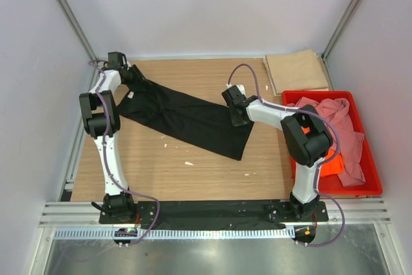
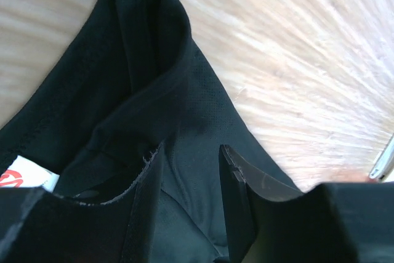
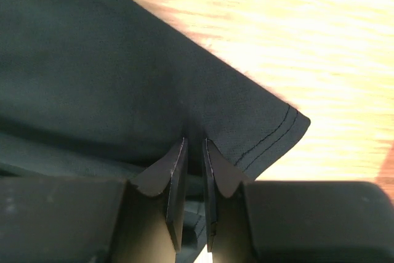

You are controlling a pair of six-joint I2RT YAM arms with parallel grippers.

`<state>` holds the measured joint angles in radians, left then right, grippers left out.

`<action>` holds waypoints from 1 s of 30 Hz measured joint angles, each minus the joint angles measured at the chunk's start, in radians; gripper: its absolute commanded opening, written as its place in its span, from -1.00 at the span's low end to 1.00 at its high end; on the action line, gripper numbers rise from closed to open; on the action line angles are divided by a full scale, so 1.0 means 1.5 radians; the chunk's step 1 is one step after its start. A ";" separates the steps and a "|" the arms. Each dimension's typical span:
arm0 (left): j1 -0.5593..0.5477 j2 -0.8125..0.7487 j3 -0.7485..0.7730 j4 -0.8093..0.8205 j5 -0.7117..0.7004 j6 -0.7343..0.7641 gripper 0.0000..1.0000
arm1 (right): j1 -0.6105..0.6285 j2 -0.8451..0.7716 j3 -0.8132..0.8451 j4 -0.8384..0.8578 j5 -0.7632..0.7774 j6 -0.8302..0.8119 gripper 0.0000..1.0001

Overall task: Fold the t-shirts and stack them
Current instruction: Fold the tshirt

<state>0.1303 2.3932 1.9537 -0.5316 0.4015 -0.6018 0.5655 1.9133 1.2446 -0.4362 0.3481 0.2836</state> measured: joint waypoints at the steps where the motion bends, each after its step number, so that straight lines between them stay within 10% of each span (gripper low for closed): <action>1: 0.000 0.006 0.008 0.000 0.004 0.000 -0.12 | 0.001 -0.004 -0.004 0.000 0.000 0.001 -0.57; 30: -0.023 0.031 0.109 0.025 0.018 -0.014 -0.02 | 0.074 -0.128 -0.152 0.010 -0.033 0.090 -0.56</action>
<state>0.0956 2.4397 2.1174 -0.4946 0.4286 -0.6231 0.6762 1.7210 1.0164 -0.4217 0.2985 0.4179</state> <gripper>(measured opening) 0.488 0.221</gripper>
